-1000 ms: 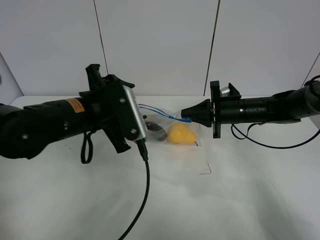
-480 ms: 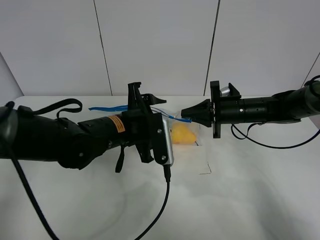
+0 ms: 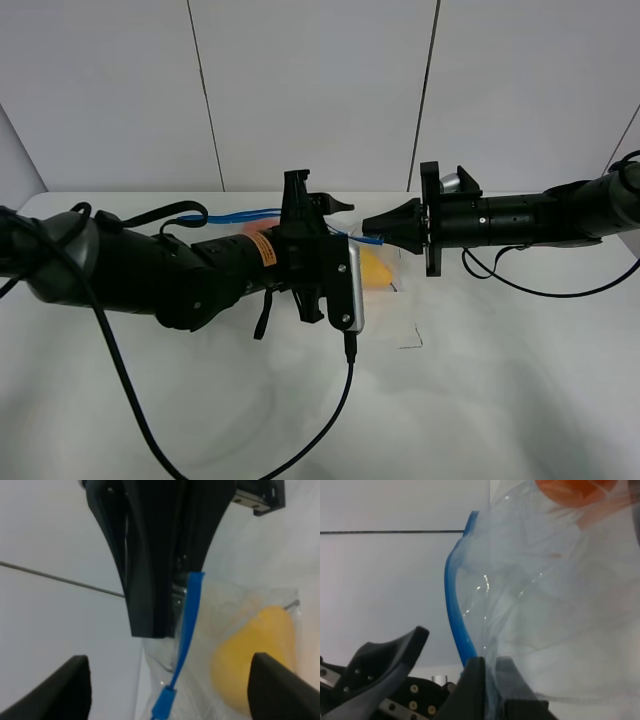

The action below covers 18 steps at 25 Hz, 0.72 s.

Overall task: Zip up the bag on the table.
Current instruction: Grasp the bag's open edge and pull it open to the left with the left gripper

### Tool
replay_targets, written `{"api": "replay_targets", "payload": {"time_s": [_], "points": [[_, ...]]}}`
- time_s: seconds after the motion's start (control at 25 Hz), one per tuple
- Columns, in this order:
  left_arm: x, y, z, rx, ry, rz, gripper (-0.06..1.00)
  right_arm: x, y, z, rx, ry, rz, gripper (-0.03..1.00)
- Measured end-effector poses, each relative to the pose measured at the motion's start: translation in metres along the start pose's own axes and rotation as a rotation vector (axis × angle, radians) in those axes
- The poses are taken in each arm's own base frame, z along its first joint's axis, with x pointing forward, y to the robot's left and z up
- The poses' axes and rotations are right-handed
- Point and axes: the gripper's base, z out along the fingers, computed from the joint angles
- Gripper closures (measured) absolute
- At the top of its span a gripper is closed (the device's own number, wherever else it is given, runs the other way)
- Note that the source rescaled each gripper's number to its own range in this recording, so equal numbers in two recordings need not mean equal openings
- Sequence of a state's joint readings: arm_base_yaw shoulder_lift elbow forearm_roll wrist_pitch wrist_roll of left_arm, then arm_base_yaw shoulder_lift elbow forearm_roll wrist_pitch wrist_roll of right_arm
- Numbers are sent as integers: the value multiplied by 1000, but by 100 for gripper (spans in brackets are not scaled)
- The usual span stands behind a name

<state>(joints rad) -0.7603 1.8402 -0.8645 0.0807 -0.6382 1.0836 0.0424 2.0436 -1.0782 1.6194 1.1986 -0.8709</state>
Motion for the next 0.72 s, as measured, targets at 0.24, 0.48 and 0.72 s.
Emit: {"api": "replay_targets", "payload": {"time_s": [0.24,0.48,0.72], "points": [[5,2,1,-14,22,-22,33,0,0,0,0,0,0,96],[16,7,0,-31,54,-43,41,0,0,0,0,0,0,96],[15,6,0,-30,52,-42,54,0,0,0,0,0,0,96]]}}
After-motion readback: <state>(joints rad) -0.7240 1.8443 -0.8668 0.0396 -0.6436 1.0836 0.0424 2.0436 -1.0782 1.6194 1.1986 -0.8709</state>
